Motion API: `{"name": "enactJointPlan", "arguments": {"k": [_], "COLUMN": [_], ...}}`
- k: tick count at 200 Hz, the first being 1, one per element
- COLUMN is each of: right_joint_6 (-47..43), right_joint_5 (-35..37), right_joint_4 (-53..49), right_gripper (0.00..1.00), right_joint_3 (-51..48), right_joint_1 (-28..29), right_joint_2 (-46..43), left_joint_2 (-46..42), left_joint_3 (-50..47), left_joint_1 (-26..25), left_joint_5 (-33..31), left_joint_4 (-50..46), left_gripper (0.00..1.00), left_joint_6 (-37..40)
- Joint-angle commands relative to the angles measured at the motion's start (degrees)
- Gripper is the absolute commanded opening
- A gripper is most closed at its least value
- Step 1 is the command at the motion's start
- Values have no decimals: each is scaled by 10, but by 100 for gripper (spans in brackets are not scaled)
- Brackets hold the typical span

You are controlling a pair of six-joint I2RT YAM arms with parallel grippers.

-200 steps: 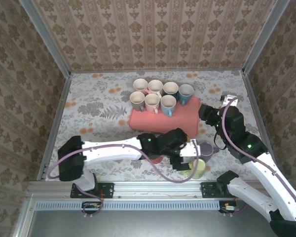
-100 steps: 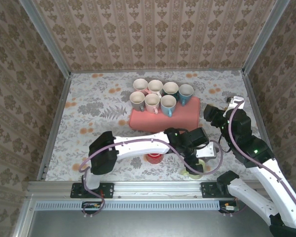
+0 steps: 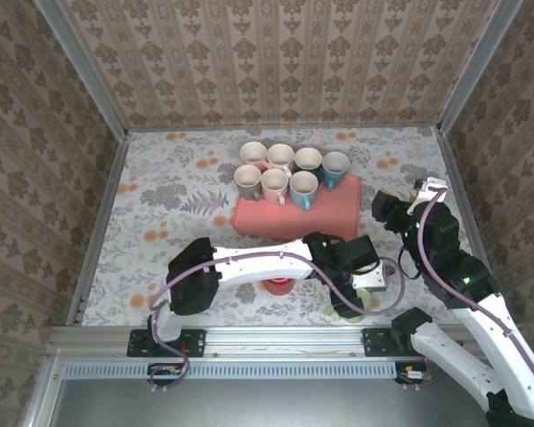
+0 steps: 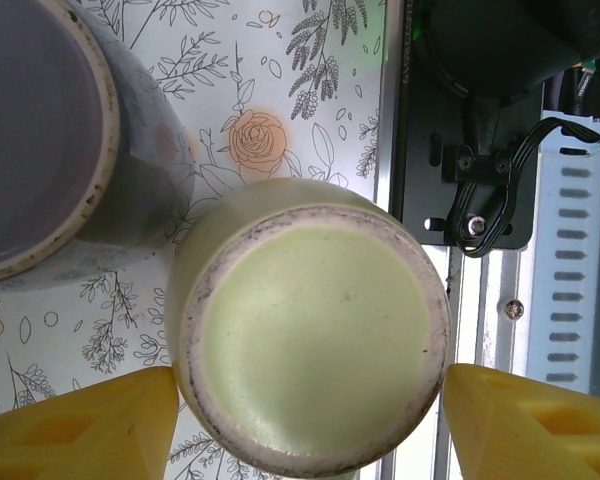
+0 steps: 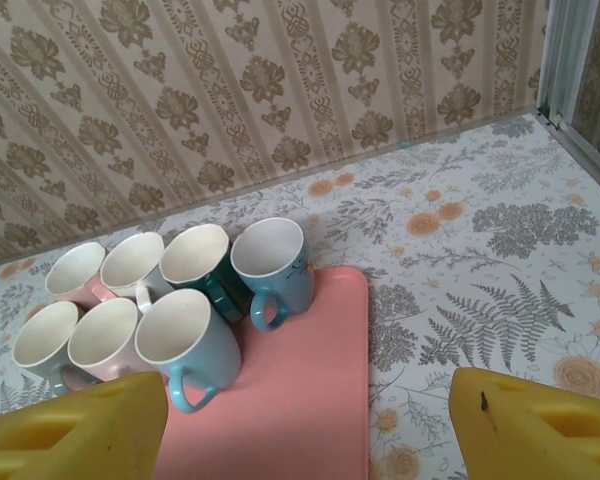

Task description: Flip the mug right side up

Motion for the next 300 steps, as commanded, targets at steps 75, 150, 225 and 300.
{"name": "enactJointPlan", "arguments": {"k": [75, 150, 225, 300], "right_joint_6": [-12, -14, -19, -46], "right_joint_5": [19, 21, 14, -39], "right_joint_4": [-5, 4, 4, 23], "right_gripper": [77, 78, 78, 78], "right_joint_3": [-19, -17, 2, 20], "right_joint_1": [-7, -12, -13, -13], "right_joint_2": [-16, -18, -25, -26], "left_joint_2": [60, 88, -49, -368], "left_joint_3": [68, 70, 0, -252], "left_joint_1": [-8, -2, 34, 159], "left_joint_5": [-34, -61, -50, -2], "left_joint_4": [-35, -32, -33, 280], "left_gripper": [86, 63, 44, 42], "left_joint_6": [-36, -27, -12, -136]}}
